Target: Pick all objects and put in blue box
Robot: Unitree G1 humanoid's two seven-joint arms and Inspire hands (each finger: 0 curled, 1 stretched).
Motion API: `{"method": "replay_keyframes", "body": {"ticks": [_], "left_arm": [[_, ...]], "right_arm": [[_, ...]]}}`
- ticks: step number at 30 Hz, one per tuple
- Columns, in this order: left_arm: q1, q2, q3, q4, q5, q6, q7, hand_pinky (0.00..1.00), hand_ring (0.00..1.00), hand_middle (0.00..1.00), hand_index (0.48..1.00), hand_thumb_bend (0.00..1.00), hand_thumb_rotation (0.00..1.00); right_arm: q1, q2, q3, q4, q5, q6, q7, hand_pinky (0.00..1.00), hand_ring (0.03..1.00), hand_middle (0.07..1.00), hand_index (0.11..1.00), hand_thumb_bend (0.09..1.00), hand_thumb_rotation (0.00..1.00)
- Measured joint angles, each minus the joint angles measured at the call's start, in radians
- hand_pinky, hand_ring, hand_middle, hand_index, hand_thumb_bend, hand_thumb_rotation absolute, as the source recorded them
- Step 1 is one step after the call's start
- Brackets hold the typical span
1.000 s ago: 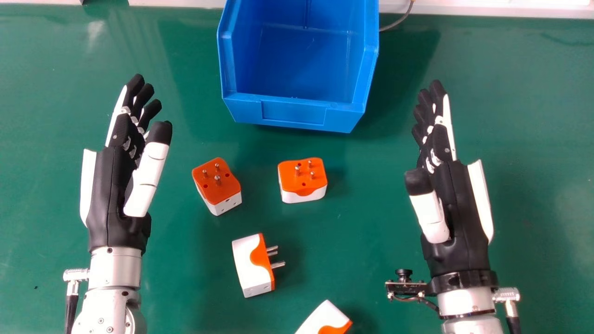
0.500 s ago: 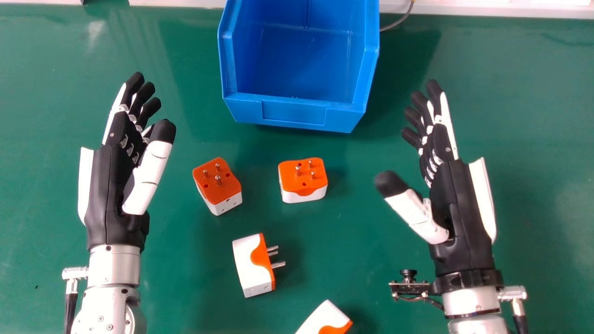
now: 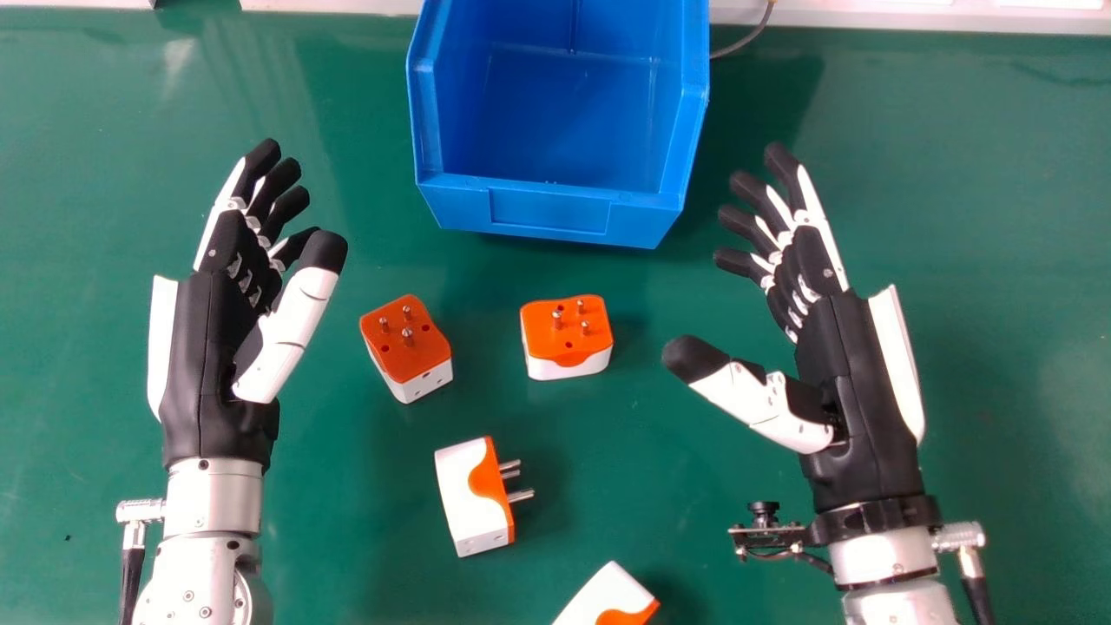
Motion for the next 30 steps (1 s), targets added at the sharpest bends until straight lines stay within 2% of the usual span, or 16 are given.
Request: {"method": "replay_keyframes", "body": {"ticks": [5,19,30], "left_arm": [[-0.007,0.002,0.001,0.0,0.0,0.0,0.0,0.8,0.87,0.89,0.883,0.74,0.57],[-0.009,0.008,0.001,0.007,0.001,0.002,0.002,0.79,0.86,0.88,0.873,0.74,0.54],[-0.009,0.008,0.0,0.007,0.003,0.003,0.018,0.78,0.85,0.88,0.868,0.74,0.53]], "right_arm": [[-0.02,-0.052,0.0,0.01,0.004,-0.029,0.049,0.74,0.837,0.877,0.938,0.881,0.56],[-0.039,-0.091,-0.001,0.022,0.009,-0.052,0.08,0.73,0.809,0.838,0.87,0.935,0.58],[-0.046,-0.104,0.003,0.036,0.082,-0.064,0.171,0.69,0.766,0.795,0.821,0.95,0.59]]}}
